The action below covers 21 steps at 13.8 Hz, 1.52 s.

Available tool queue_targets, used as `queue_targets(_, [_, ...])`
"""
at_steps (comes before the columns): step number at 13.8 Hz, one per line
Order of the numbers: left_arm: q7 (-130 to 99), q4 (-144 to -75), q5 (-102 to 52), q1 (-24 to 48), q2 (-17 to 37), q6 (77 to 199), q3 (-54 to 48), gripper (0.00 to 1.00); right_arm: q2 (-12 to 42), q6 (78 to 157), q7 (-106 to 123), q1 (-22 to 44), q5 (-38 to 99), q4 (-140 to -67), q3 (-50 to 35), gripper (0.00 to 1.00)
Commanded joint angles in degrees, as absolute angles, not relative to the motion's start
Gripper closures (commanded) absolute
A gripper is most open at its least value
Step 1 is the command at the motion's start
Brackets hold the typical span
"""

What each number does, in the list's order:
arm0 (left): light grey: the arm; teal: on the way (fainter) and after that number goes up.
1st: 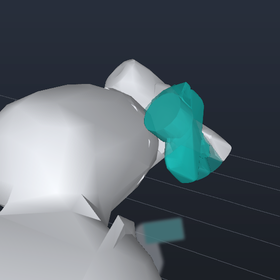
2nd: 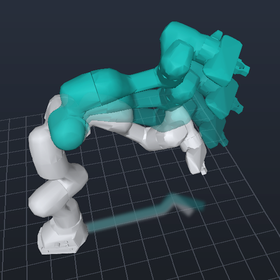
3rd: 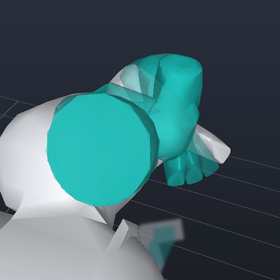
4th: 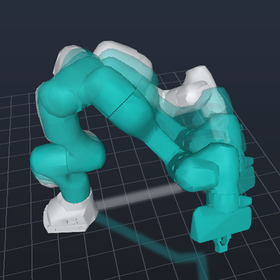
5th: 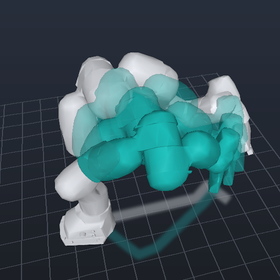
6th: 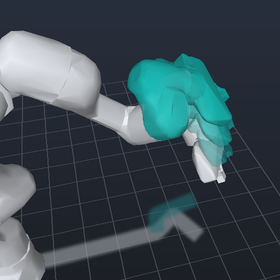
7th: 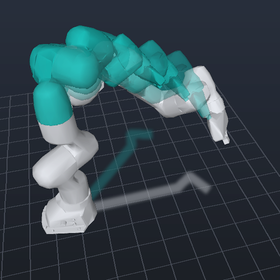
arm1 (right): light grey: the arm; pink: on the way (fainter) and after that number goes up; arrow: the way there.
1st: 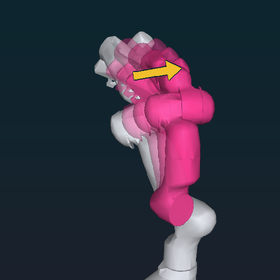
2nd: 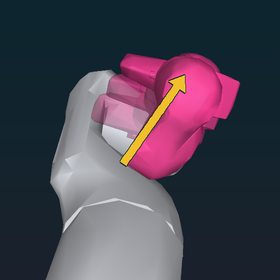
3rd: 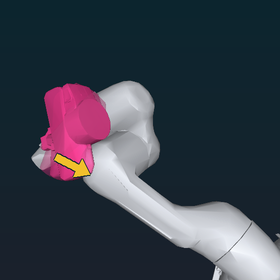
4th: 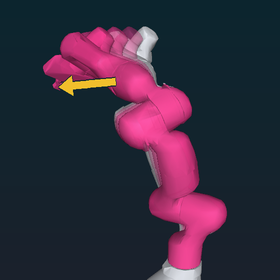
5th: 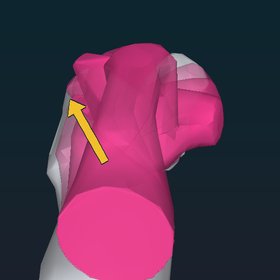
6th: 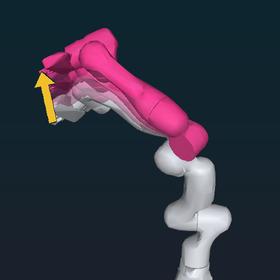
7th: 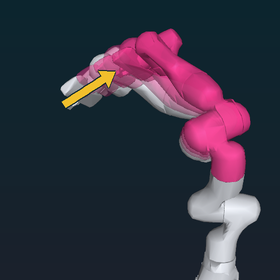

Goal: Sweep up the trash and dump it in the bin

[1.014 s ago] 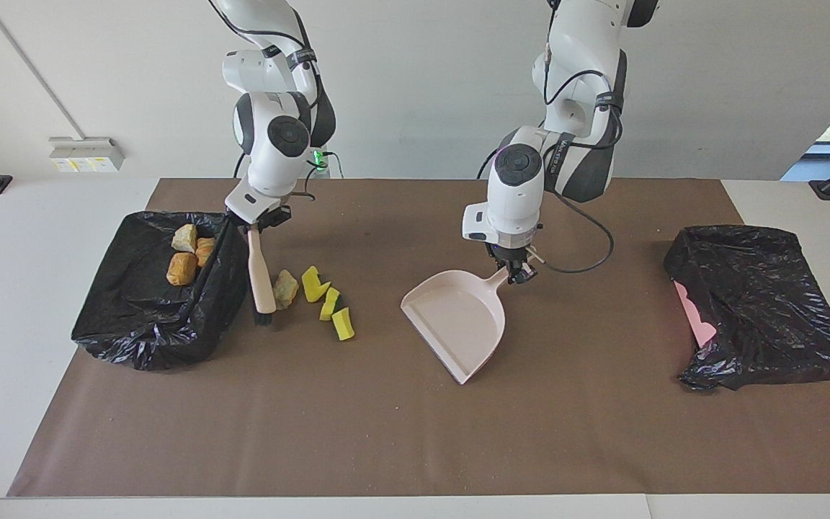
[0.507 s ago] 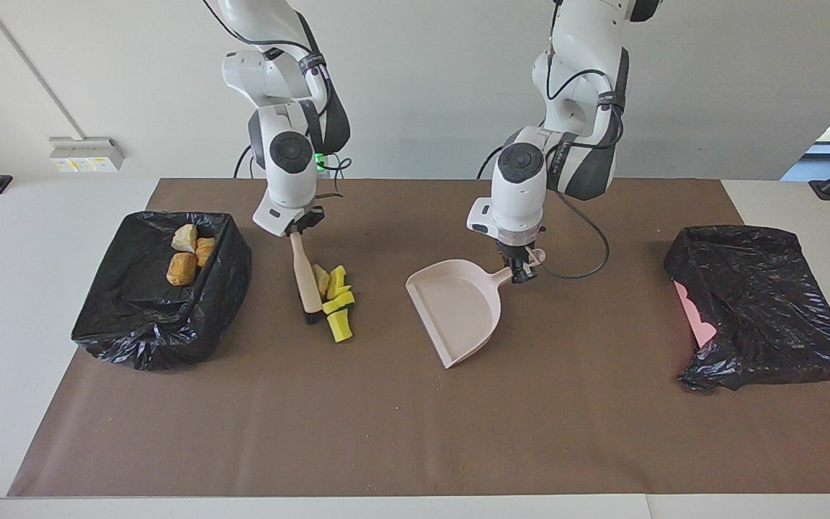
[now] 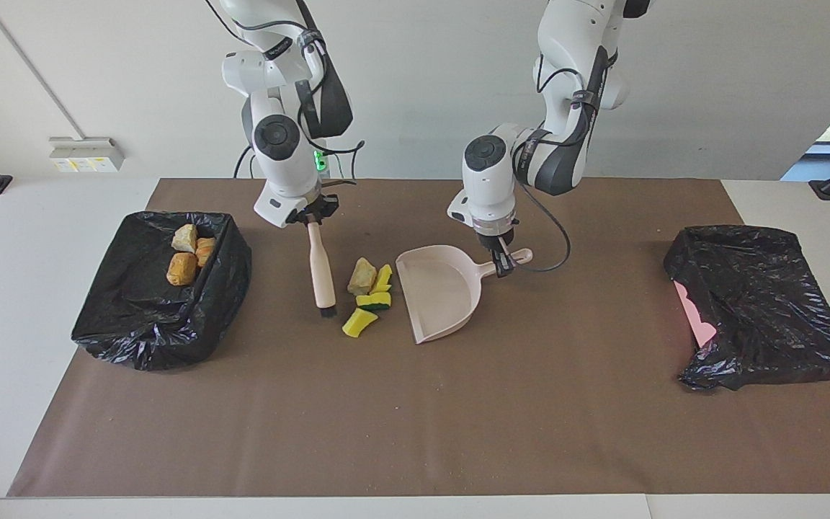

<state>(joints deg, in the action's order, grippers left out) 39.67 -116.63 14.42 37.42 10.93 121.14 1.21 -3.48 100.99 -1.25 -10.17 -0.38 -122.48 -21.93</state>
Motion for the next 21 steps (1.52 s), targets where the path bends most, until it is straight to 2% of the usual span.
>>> queue_targets(1, [39.38, -120.15, 15.91, 38.41, 9.58, 122.87, 1.67, 1.00, -3.51, 99.76, 0.70, -12.04, -6.57, -122.34, -22.67, 1.00])
queue_targets(4, [39.20, -120.76, 15.91, 38.14, 9.41, 123.13, 1.67, 1.00, -2.38, 102.03, -0.79, -10.73, -7.47, -125.85, -23.12, 1.00])
queue_targets(6, [38.94, -120.67, 16.00, 38.50, 9.32, 122.26, 1.76, 1.00, -1.32, 101.95, -0.62, -7.40, -5.03, -125.77, -23.12, 1.00])
queue_targets(10, [34.21, -119.62, 18.71, 39.63, 9.14, 118.76, 1.76, 1.00, -0.09, 102.65, -1.05, -1.86, 9.46, -125.42, -23.20, 1.00])
queue_targets(13, [27.69, -119.36, 19.07, 41.74, 8.35, 113.66, 1.76, 1.00, -0.26, 103.89, -0.88, -0.09, 21.84, -125.33, -23.20, 1.00])
queue_targets(15, [27.69, -119.09, 21.87, 42.10, 8.09, 112.76, 1.58, 1.00, 0.00, 103.10, 0.17, -0.87, 29.67, -123.67, -23.12, 1.00])
queue_targets(17, [27.60, -119.18, 21.80, 42.10, 8.09, 113.55, 1.41, 1.00, -0.17, 98.82, 1.14, -3.33, 34.00, -120.78, -22.85, 1.00])
queue_targets(19, [27.60, -119.35, 21.80, 41.66, 8.17, 114.95, 1.41, 1.00, -0.61, 93.36, 1.32, -5.96, 32.27, -117.43, -22.42, 1.00])
queue_targets(21, [27.60, -119.71, 21.71, 41.31, 8.17, 115.58, 1.41, 1.00, -1.05, 92.11, 1.49, -7.73, 24.92, -115.94, -22.24, 1.00])
